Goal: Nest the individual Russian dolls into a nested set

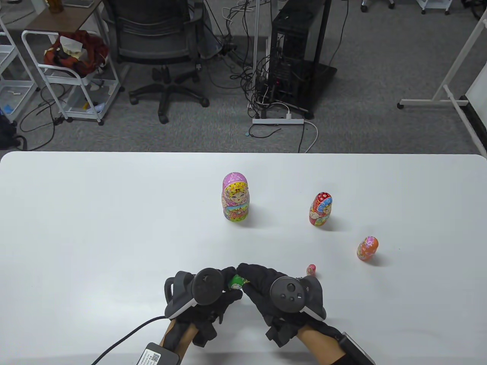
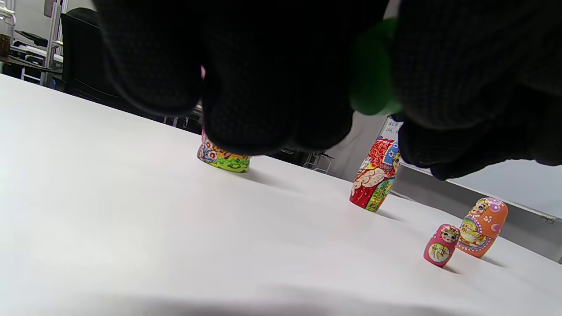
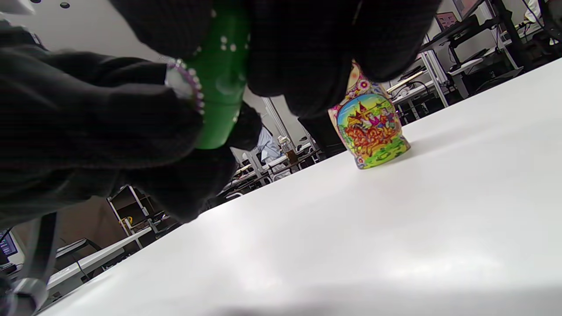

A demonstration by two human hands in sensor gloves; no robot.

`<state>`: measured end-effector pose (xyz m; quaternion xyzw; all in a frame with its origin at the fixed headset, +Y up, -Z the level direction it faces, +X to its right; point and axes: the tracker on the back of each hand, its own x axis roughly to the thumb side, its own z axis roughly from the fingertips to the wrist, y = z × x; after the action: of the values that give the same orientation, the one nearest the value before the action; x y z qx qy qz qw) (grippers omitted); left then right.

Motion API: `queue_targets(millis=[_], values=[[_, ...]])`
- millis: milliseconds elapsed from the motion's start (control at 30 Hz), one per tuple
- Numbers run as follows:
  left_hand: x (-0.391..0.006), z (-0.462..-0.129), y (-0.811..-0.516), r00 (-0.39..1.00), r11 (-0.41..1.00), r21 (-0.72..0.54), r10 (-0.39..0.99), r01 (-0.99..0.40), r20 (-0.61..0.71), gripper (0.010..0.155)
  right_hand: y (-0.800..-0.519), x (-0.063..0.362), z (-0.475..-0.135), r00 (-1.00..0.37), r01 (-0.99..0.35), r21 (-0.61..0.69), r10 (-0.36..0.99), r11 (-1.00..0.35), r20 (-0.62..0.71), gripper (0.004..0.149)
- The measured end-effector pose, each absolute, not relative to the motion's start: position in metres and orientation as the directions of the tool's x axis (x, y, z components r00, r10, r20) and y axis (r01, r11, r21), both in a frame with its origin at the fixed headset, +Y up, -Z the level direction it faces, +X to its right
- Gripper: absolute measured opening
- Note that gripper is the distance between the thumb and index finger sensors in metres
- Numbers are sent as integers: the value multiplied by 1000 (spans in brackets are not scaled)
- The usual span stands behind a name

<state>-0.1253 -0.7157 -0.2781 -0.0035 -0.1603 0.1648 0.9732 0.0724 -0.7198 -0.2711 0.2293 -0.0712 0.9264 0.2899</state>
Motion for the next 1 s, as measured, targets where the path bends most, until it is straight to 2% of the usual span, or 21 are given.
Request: queue_targets(millis=[567,800,933,1000], values=[[-126,-278,-716,883,934,-47,350,-354,311,68,-717,72,-268,-737,-574,-65,480,-816,476,51],[-130,-281,-719,861,900,-94,435,-425,265,68,-716,74,-268,-740,-579,-81,481,-811,470,51],[-129,-281,-716,892,931,-45,360,-362,274,68,-712,78,-271,-735,-592,-79,497,-802,462,50],[-132,-283,-720,898,934,-46,354,-355,261,67,-712,80,-275,-778,-537,-54,469,-842,418,49]])
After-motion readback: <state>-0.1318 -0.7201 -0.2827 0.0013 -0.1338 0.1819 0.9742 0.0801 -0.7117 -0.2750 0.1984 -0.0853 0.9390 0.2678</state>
